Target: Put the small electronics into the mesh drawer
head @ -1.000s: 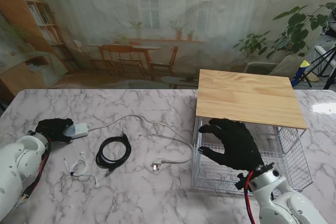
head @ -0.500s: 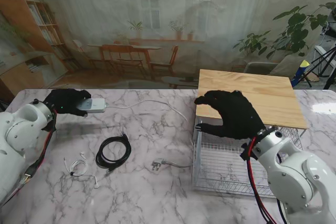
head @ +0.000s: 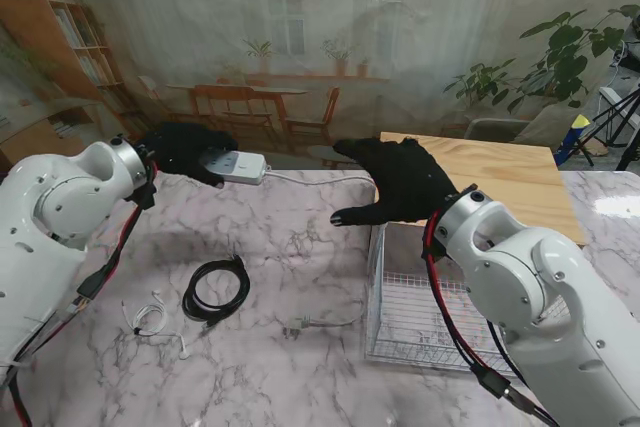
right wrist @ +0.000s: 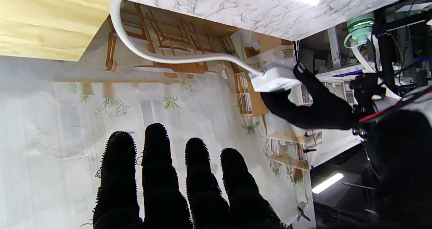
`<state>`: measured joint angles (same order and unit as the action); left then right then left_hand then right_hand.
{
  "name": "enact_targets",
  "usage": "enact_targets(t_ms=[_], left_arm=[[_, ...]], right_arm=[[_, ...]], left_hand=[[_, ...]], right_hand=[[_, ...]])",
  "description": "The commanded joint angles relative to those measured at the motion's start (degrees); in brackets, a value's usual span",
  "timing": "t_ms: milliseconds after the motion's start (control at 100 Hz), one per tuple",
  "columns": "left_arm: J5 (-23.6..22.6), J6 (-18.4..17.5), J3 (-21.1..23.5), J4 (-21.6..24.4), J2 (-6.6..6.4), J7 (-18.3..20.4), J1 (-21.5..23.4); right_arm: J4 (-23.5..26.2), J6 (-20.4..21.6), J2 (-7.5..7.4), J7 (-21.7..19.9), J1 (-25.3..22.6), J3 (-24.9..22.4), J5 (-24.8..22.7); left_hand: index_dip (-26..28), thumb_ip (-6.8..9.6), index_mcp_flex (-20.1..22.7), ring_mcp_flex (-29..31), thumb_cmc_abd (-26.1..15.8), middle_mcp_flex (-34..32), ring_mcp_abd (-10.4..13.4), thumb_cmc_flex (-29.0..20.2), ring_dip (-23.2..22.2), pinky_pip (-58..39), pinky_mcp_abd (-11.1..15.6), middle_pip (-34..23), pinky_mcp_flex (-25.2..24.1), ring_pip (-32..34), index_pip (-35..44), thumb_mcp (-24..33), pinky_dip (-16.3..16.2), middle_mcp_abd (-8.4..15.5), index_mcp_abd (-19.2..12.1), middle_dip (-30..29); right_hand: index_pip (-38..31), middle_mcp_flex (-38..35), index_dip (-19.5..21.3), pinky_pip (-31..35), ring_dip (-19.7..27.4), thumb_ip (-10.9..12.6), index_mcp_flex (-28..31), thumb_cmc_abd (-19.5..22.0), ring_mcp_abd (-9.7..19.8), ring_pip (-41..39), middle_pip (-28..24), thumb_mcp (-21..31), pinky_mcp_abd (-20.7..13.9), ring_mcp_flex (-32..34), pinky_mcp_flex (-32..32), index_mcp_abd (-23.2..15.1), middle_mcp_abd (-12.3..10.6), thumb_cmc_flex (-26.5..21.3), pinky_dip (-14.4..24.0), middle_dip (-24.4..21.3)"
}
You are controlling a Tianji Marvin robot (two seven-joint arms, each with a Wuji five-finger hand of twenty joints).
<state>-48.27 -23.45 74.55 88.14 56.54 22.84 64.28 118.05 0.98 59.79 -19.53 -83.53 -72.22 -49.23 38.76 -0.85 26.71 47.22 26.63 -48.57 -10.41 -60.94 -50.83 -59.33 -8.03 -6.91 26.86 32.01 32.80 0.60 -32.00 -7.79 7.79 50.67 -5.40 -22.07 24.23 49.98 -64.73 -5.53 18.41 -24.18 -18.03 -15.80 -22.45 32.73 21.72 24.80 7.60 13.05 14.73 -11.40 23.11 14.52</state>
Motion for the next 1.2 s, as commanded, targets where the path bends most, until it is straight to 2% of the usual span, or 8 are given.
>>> enact_targets(t_ms=[0, 280, 440, 520, 620, 950, 980, 1190], left_arm=[[0.62, -0.27, -0.82, 2.06, 1.05, 1.25, -1.58], [4.06, 2.13, -5.13, 5.65, 1.39, 3.49, -4.56], [5.17, 3.18, -7.22, 6.44, 1.59, 3.76, -5.53], [5.94, 3.95, -7.93, 6.79, 1.68, 3.99, -5.87], [7.06, 5.01, -8.43, 7.55, 1.79, 4.29, -6.14], [8.26, 8.08, -10.66, 9.25, 2.06, 5.34, -7.89], [8.31, 8.02, -10.87, 9.33, 2.08, 5.28, -7.91], [8.47, 9.06, -12.1, 9.59, 2.27, 5.02, -8.32]], right_arm=[[-0.84, -0.52, 0.14, -0.29, 1.29, 0.73, -0.23], [-2.33, -5.91, 0.27, -2.13, 6.99, 5.94, 0.1], [-2.95, -8.63, 0.44, -2.44, 9.39, 8.12, 0.06], [-3.29, -9.75, 0.56, -2.29, 10.47, 9.12, -0.1], [-3.51, -11.26, 0.63, -2.74, 11.85, 10.27, -0.23], [-4.41, -16.71, 0.37, -7.15, 16.37, 14.67, -1.84], [-4.52, -17.35, 0.39, -7.3, 16.66, 15.0, -2.26], [-5.42, -22.36, 0.42, -9.68, 19.83, 17.96, -4.76]], left_hand=[[4.44, 4.35, 5.66, 1.57, -6.28, -6.35, -0.11, -12.89, -0.04, -2.05, 2.93, -6.1, 1.5, 2.4, 11.0, 8.8, -1.52, 3.83, -10.13, 2.92], [4.35, 4.59, 5.99, 2.13, -6.21, -6.55, -0.38, -12.78, 0.1, -2.64, 2.98, -5.99, 2.07, 2.92, 10.96, 8.84, -1.65, 3.02, -10.17, 2.97], [4.31, 4.78, 6.41, 2.97, -6.14, -6.99, -1.21, -12.66, -0.17, -3.96, 3.33, -6.14, 3.29, 4.07, 11.01, 8.95, -2.13, 4.1, -10.16, 3.19], [4.25, 4.86, 6.67, 4.04, -6.04, -7.1, 0.97, -12.61, -0.11, -4.52, 3.38, -6.16, 3.69, 4.75, 11.0, 9.08, -2.37, 3.8, -10.08, 3.31], [4.14, 4.9, 6.85, 4.49, -6.05, -7.17, 0.93, -12.63, -0.03, -4.8, 3.44, -6.15, 3.91, 4.76, 10.91, 9.18, -2.51, 3.64, -9.86, 3.37], [4.17, 5.12, 7.37, 5.92, -5.91, -7.52, 1.5, -12.56, -0.68, -5.76, 3.54, -6.29, 4.7, 5.44, 10.99, 9.57, -3.1, 3.08, -9.63, 3.72], [4.18, 5.26, 7.39, 5.45, -5.84, -7.51, -0.61, -12.46, -0.86, -5.89, 3.5, -6.3, 4.77, 5.39, 11.03, 9.73, -3.21, 3.01, -9.62, 3.78], [4.28, 5.74, 7.34, 6.19, -5.31, -7.73, 0.3, -11.99, -1.79, -6.28, 3.61, -6.64, 5.29, 6.44, 11.46, 10.62, -3.7, 2.44, -9.3, 4.31]], right_hand=[[2.1, 2.22, -1.32, -1.17, 1.6, -1.64, -2.15, -2.08, -1.38, 4.9, 1.26, 0.68, 1.79, -1.68, -1.31, 2.46, 1.09, 3.4, -0.39, -0.73], [3.9, 2.35, -1.56, -1.76, 2.6, -2.02, -2.2, -2.99, -1.51, 4.8, 1.32, 1.31, 1.6, -1.5, -1.52, 3.01, 1.35, 4.38, -0.01, -0.66], [4.57, 2.57, -1.49, -1.98, 2.61, -2.12, -2.28, -3.41, -1.51, 4.58, 1.23, 1.81, 1.54, -1.64, -1.61, 3.09, 1.4, 4.42, 0.23, -0.55], [4.67, 2.5, -1.41, -2.05, 2.6, -2.14, -1.99, -3.67, -1.6, 4.47, 1.15, 1.97, 1.59, -1.49, -1.6, 3.18, 1.55, 4.24, 0.34, -0.49], [4.79, 2.54, -1.3, -2.21, 2.63, -2.15, -1.59, -4.07, -1.68, 4.47, 1.15, 2.15, 1.55, -1.56, -1.73, 3.37, 1.64, 3.9, 0.45, -0.46], [4.38, 3.44, -0.36, -3.23, 3.12, -2.33, -0.23, -5.55, -2.35, 4.6, 2.21, 2.65, 1.98, -1.44, -2.38, 5.53, 3.14, 4.03, 0.51, -0.98], [4.55, 3.59, -0.35, -3.28, 3.18, -2.37, -0.62, -5.62, -2.42, 4.63, 2.31, 2.73, 2.01, -1.47, -2.39, 5.68, 3.16, 4.21, 0.52, -1.04], [6.76, 5.4, -2.23, -5.15, 4.05, -3.33, -3.43, -8.2, -3.26, 4.85, 2.85, 5.53, 2.9, -1.66, -3.91, 6.28, 4.44, 6.01, 0.27, -1.67]])
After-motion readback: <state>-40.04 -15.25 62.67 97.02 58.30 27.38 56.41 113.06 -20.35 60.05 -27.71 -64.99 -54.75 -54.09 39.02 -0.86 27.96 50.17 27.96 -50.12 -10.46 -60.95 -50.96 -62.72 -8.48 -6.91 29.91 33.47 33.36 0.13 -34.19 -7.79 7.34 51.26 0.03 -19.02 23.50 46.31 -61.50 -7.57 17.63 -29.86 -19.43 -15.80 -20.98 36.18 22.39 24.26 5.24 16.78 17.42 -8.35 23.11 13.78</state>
